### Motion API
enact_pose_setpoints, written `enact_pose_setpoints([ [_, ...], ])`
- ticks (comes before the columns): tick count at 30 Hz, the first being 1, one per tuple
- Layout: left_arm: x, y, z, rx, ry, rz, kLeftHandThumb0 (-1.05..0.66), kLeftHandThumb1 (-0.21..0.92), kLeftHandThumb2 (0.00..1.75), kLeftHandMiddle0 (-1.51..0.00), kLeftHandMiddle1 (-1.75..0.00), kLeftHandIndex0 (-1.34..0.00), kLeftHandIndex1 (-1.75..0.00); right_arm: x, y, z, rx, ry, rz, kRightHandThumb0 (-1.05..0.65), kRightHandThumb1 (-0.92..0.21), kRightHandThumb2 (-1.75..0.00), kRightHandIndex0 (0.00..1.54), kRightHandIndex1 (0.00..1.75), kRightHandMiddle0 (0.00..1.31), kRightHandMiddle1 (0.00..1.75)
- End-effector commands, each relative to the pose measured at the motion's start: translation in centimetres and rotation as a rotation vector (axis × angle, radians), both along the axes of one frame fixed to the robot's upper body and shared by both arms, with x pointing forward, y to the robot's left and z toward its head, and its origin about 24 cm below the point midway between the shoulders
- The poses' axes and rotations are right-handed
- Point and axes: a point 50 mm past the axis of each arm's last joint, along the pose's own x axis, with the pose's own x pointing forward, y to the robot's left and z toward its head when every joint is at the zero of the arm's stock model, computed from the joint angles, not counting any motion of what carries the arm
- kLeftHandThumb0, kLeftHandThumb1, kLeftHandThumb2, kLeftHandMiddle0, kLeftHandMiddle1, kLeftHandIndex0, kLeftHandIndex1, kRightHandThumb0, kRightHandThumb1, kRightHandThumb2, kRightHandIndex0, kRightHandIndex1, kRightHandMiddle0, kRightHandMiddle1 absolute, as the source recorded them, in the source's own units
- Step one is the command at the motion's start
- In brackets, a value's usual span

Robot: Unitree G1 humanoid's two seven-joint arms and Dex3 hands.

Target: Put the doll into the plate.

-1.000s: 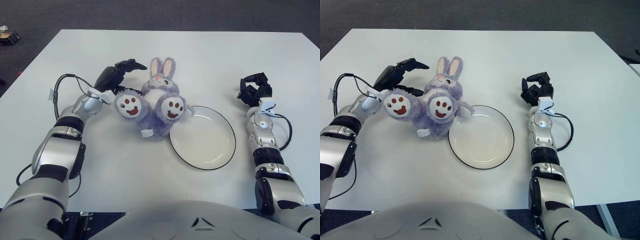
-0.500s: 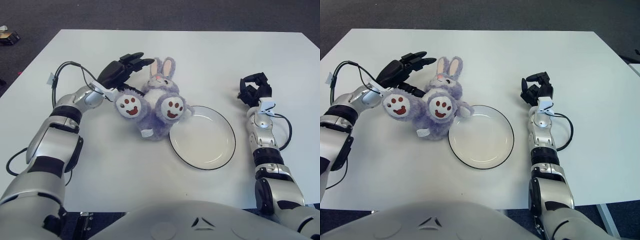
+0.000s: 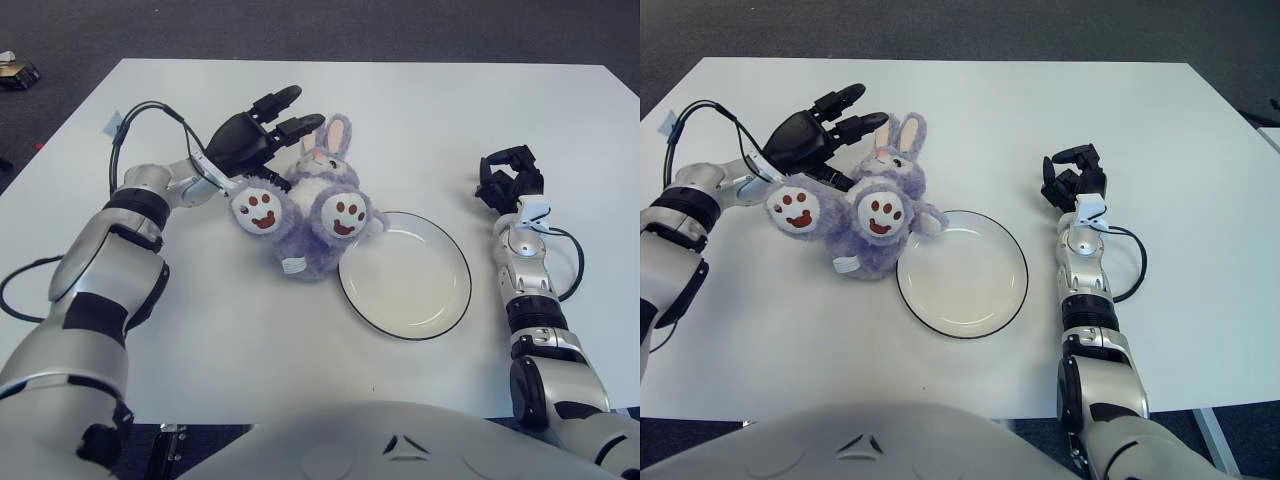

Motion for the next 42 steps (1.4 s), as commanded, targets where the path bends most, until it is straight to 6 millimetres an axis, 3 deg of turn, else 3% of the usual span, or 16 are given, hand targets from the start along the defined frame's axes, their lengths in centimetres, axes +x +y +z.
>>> enact_pose_setpoints([
  [1,0.3,0.3,0.9,0.044,-0.042,-0.009,-0.65,0.88,0.0,-0.07,0.0,-0.23,0.0,-2.4,0.5,-4.7,0.037,0.205,-0.011,-0.37,-0.77,-0.65,0.86,1.75,0.37,1.66],
  [13,0.9,-0.7,3.9,0.261,-0.207,-0.155,-0.67,0.92,0.06,-0.08,0.0,-0.22,0.0,-2.5,0.5,-4.7,0.032,0.207,-0.012,-0.37,-0.77,-0.64,0.87,1.75,0.37,1.66],
  [25,0.5,-2.0,4.4,0.348,-0.151,-0.277,-0.66,0.92,0.18,-0.07,0.0,-0.23,0.0,-2.5,0.7,-4.7,0.03,0.209,-0.015,-0.37,-0.78,-0.63,0.86,1.75,0.36,1.66],
  [32,-0.1,-3.2,4.4,0.369,-0.199,-0.448,-0.58,0.92,0.16,-0.12,-0.02,-0.26,-0.02,-2.5,0.8,-4.6,0.029,0.211,-0.015,-0.37,-0.79,-0.62,0.87,1.75,0.36,1.66],
  [42,-0.3,-3.6,4.5,0.505,-0.174,-0.529,-0.54,0.92,0.14,-0.16,-0.03,-0.29,-0.03,-2.5,0.9,-4.5,0.028,0.211,-0.015,-0.37,-0.8,-0.6,0.86,1.75,0.36,1.65],
])
